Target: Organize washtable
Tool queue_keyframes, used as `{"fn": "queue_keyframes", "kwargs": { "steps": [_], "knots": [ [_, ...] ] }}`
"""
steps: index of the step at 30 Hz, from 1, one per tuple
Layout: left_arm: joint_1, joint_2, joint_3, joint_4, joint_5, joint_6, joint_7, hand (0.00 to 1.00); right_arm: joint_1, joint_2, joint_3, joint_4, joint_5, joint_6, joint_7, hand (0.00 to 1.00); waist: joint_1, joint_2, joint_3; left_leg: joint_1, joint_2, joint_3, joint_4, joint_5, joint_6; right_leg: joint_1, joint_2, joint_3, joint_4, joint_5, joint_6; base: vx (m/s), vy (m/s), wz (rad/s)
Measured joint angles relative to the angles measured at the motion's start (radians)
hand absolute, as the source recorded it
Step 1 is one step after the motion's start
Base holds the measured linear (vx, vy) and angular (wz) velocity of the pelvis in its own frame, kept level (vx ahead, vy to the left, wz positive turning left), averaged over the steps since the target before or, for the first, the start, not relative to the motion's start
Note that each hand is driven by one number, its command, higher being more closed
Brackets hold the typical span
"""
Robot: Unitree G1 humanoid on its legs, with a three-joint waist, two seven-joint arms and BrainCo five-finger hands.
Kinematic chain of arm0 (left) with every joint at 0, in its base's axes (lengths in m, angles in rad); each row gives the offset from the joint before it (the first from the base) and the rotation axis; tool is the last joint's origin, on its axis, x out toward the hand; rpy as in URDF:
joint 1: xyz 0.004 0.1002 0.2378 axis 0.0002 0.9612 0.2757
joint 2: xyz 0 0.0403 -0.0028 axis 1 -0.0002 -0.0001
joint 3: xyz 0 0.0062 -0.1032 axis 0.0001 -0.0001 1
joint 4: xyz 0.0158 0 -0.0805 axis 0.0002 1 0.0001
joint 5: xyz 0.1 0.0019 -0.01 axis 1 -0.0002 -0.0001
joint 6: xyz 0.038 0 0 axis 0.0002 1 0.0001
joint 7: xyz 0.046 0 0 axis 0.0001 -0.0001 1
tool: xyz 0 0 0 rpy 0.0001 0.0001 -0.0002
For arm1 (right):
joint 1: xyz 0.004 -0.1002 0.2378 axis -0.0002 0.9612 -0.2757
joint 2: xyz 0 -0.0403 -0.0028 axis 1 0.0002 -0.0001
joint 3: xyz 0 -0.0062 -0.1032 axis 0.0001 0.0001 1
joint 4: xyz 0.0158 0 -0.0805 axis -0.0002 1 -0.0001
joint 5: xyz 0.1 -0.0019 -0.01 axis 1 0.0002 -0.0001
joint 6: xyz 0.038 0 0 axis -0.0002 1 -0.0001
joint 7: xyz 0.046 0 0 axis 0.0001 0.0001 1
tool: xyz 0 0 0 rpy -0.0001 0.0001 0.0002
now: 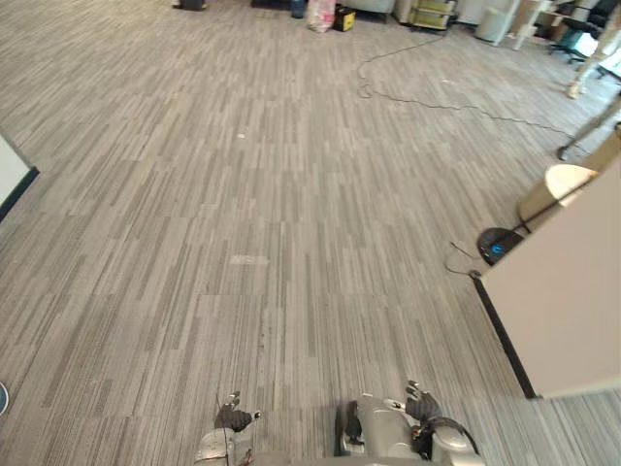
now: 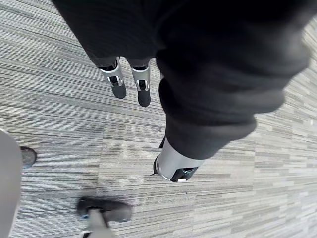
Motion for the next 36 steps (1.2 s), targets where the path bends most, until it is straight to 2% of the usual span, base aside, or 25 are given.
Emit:
{"fn": "queue_keyframes", "kwargs": {
  "steps": [1, 2, 3, 5, 6, 7, 8, 9, 11, 13, 14, 15, 16, 17, 18, 20, 22, 25, 28, 30, 31, 32, 33, 35, 36],
  "knots": [
    [0.009, 0.000, 0.001, -0.001, 0.008, -0.001, 0.000, 0.00, 0.005, 0.004, 0.000, -0.001, -0.001, 0.005, -0.002, 0.00, 0.000, -0.008, -0.006, 0.041, -0.005, -0.020, 0.023, -0.019, -0.031, 0.000, 0.016, -0.022, -0.017, 0.034, -0.056, 0.85, 0.004, 0.74],
    [0.012, 0.000, 0.001, -0.001, 0.016, 0.000, 0.000, 0.00, 0.011, 0.007, -0.003, -0.005, 0.002, 0.007, -0.001, 0.00, -0.005, -0.008, -0.013, 0.050, -0.006, -0.038, 0.049, -0.026, -0.041, 0.003, 0.022, -0.005, -0.006, 0.092, -0.133, 1.22, 0.012, 0.95],
    [0.014, -0.036, 0.015, 0.002, 0.019, 0.000, -0.002, 0.00, 0.013, -0.005, -0.007, -0.027, -0.006, 0.011, 0.002, 0.00, -0.016, 0.042, -0.038, 0.026, 0.040, -0.060, 0.180, -0.023, -0.056, 0.013, 0.035, -0.038, 0.060, 0.165, -0.148, 0.87, 0.011, 0.76],
    [0.012, -0.064, 0.043, 0.002, 0.020, 0.000, -0.003, 0.00, 0.014, -0.016, -0.005, -0.049, -0.013, 0.015, 0.000, 0.00, -0.018, 0.075, -0.032, -0.058, 0.075, -0.034, 0.383, 0.032, -0.111, 0.047, 0.056, -0.046, 0.060, 0.113, -0.137, 0.76, 0.008, 0.22],
    [0.019, -0.077, 0.082, -0.007, 0.021, 0.001, -0.008, 0.00, 0.014, -0.028, 0.007, -0.061, -0.014, 0.018, -0.001, 0.00, -0.015, 0.098, -0.027, -0.168, 0.116, -0.014, 0.635, 0.146, -0.171, 0.100, 0.086, -0.024, 0.022, 0.094, -0.143, 0.66, 0.002, -0.35],
    [0.014, -0.080, 0.102, -0.007, 0.021, 0.001, -0.010, 0.00, 0.013, -0.028, 0.008, -0.065, -0.015, 0.021, -0.002, 0.00, -0.012, 0.104, -0.026, -0.235, 0.160, 0.031, 0.785, 0.143, -0.171, 0.158, 0.108, -0.012, -0.016, 0.083, -0.147, 0.92, 0.000, -0.41],
    [0.010, -0.075, 0.110, -0.018, 0.021, 0.001, -0.011, 0.00, 0.014, -0.018, 0.008, -0.059, -0.013, 0.030, -0.003, 0.00, -0.013, 0.088, -0.015, -0.288, 0.221, 0.092, 0.906, 0.108, -0.152, 0.262, 0.122, 0.009, -0.071, 0.068, -0.157, 0.73, -0.008, -0.24],
    [0.012, -0.068, 0.109, -0.030, 0.021, 0.001, -0.012, 0.00, 0.018, -0.010, 0.008, -0.056, -0.009, 0.031, -0.004, 0.00, -0.010, 0.074, -0.013, -0.308, 0.238, 0.116, 0.925, 0.091, -0.135, 0.313, 0.121, 0.022, -0.095, 0.063, -0.158, 0.80, -0.004, -0.24],
    [0.021, -0.058, 0.108, -0.075, 0.019, -0.004, -0.017, 0.00, 0.029, 0.016, 0.009, -0.043, 0.010, 0.028, -0.009, 0.00, 0.031, 0.042, -0.024, -0.424, 0.256, 0.165, 0.854, 0.013, -0.091, 0.446, 0.105, 0.099, -0.185, 0.062, -0.158, 0.57, 0.073, -0.68],
    [0.020, -0.057, 0.106, -0.086, 0.018, -0.011, -0.017, 0.00, 0.018, 0.037, 0.009, -0.025, 0.009, 0.025, -0.010, 0.00, 0.057, 0.035, -0.025, -0.508, 0.226, 0.147, 0.643, -0.007, -0.090, 0.488, 0.073, 0.152, -0.202, 0.038, -0.121, 0.45, 0.162, -0.94],
    [0.023, -0.055, 0.106, -0.085, 0.018, -0.011, -0.016, 0.00, 0.017, 0.042, 0.009, -0.021, 0.008, 0.025, -0.010, 0.00, 0.061, 0.035, -0.023, -0.548, 0.204, 0.109, 0.529, 0.001, -0.102, 0.505, 0.054, 0.176, -0.205, 0.005, -0.092, 0.44, 0.240, -0.66],
    [0.022, -0.062, 0.101, -0.084, 0.017, -0.011, -0.014, 0.00, 0.014, 0.034, 0.006, -0.021, 0.009, 0.024, -0.011, 0.00, 0.055, 0.052, -0.019, -0.586, 0.193, 0.048, 0.393, 0.033, -0.140, 0.524, 0.045, 0.183, -0.200, -0.033, -0.064, 0.42, 0.268, -0.50],
    [0.022, -0.061, 0.092, -0.080, 0.017, -0.011, -0.013, 0.00, 0.014, 0.027, 0.006, -0.019, 0.008, 0.023, -0.016, 0.00, 0.054, 0.067, -0.018, -0.591, 0.193, 0.016, 0.319, 0.065, -0.150, 0.536, 0.044, 0.193, -0.189, -0.054, -0.052, 0.37, 0.312, -0.44],
    [0.027, -0.068, 0.073, -0.067, 0.015, -0.015, -0.011, 0.00, 0.014, 0.014, 0.007, -0.009, 0.008, 0.022, -0.022, 0.00, 0.057, 0.086, -0.024, -0.569, 0.199, 0.000, 0.259, 0.238, -0.122, 0.549, 0.046, 0.218, -0.142, -0.110, -0.025, 0.39, 0.346, -0.35],
    [0.023, -0.055, 0.070, -0.066, 0.012, -0.016, -0.010, 0.00, 0.008, 0.020, 0.010, 0.009, 0.008, 0.024, -0.023, 0.00, 0.055, 0.061, -0.033, -0.532, 0.161, 0.025, 0.262, 0.240, -0.068, 0.563, 0.003, 0.233, -0.098, -0.152, -0.011, 0.46, 0.382, -0.32],
    [0.025, -0.038, 0.071, -0.066, 0.013, -0.017, -0.007, 0.00, 0.013, 0.041, 0.016, 0.013, 0.007, 0.024, -0.022, 0.00, 0.057, 0.020, -0.049, -0.512, 0.125, 0.051, 0.258, 0.204, -0.040, 0.552, -0.039, 0.237, -0.051, -0.170, -0.003, 0.34, 0.247, -0.19],
    [0.026, -0.030, 0.075, -0.060, 0.010, -0.015, -0.002, 0.00, 0.016, 0.059, 0.027, 0.009, -0.002, 0.024, -0.021, 0.00, 0.065, 0.000, -0.061, -0.477, 0.105, 0.100, 0.253, 0.167, -0.013, 0.495, -0.072, 0.262, 0.078, -0.165, 0.003, 0.32, 0.242, -0.47],
    [0.022, -0.031, 0.068, -0.036, 0.010, -0.010, 0.001, 0.00, 0.012, 0.062, 0.029, 0.009, -0.018, 0.023, -0.019, 0.00, 0.076, 0.008, -0.055, -0.347, 0.106, 0.180, 0.199, 0.136, 0.030, 0.385, -0.102, 0.262, 0.389, -0.131, 0.059, 0.26, 0.223, -0.73],
    [0.024, -0.028, 0.064, -0.015, 0.010, -0.009, 0.001, 0.00, 0.010, 0.059, 0.051, 0.007, -0.033, 0.020, -0.019, 0.00, 0.061, 0.016, -0.053, -0.228, 0.112, 0.194, 0.109, 0.135, 0.032, 0.329, -0.129, 0.114, 0.469, -0.179, 0.039, 0.19, 0.101, -0.21],
    [0.022, -0.025, 0.065, -0.006, 0.010, -0.009, 0.002, 0.00, 0.007, 0.060, 0.058, 0.007, -0.039, 0.016, -0.019, 0.00, 0.055, 0.014, -0.054, -0.194, 0.119, 0.195, 0.071, 0.135, 0.030, 0.289, -0.128, 0.051, 0.405, -0.193, 0.036, 0.11, 0.029, 0.04],
    [0.021, -0.024, 0.064, 0.001, 0.011, -0.009, 0.001, 0.00, 0.005, 0.060, 0.058, 0.009, -0.039, 0.014, -0.020, 0.00, 0.054, 0.014, -0.056, -0.185, 0.119, 0.197, 0.051, 0.137, 0.021, 0.272, -0.115, 0.034, 0.301, -0.190, 0.036, 0.17, 0.007, 0.05],
    [0.021, -0.017, 0.062, 0.006, 0.017, -0.009, -0.001, 0.00, 0.006, 0.060, 0.058, 0.013, -0.038, 0.014, -0.020, 0.00, 0.054, 0.002, -0.062, -0.180, 0.094, 0.185, 0.047, 0.132, 0.001, 0.266, -0.092, 0.051, 0.076, -0.073, -0.013, 0.31, -0.058, 0.15],
    [0.018, -0.013, 0.064, 0.009, 0.018, -0.009, 0.000, 0.00, 0.009, 0.058, 0.055, 0.021, -0.037, 0.016, -0.020, 0.00, 0.055, -0.022, -0.073, -0.166, 0.066, 0.172, 0.048, 0.122, -0.013, 0.274, -0.101, 0.064, 0.020, 0.000, -0.004, 0.34, -0.074, 0.17],
    [0.021, -0.045, 0.068, 0.021, 0.018, -0.003, -0.002, 0.00, 0.008, 0.038, 0.046, 0.024, -0.037, 0.014, -0.020, 0.00, 0.047, 0.030, -0.084, -0.152, 0.095, 0.145, 0.048, 0.114, -0.035, 0.329, -0.079, 0.042, -0.036, 0.006, -0.007, 0.25, -0.077, 0.24],
    [0.024, -0.059, 0.069, 0.020, 0.021, -0.002, -0.002, 0.00, 0.005, 0.039, 0.044, 0.026, -0.037, 0.014, -0.021, 0.00, 0.042, 0.041, -0.083, -0.143, 0.112, 0.132, 0.045, 0.105, -0.048, 0.350, -0.062, 0.029, -0.070, 0.008, -0.005, 0.17, -0.076, 0.24]
  ]
}}
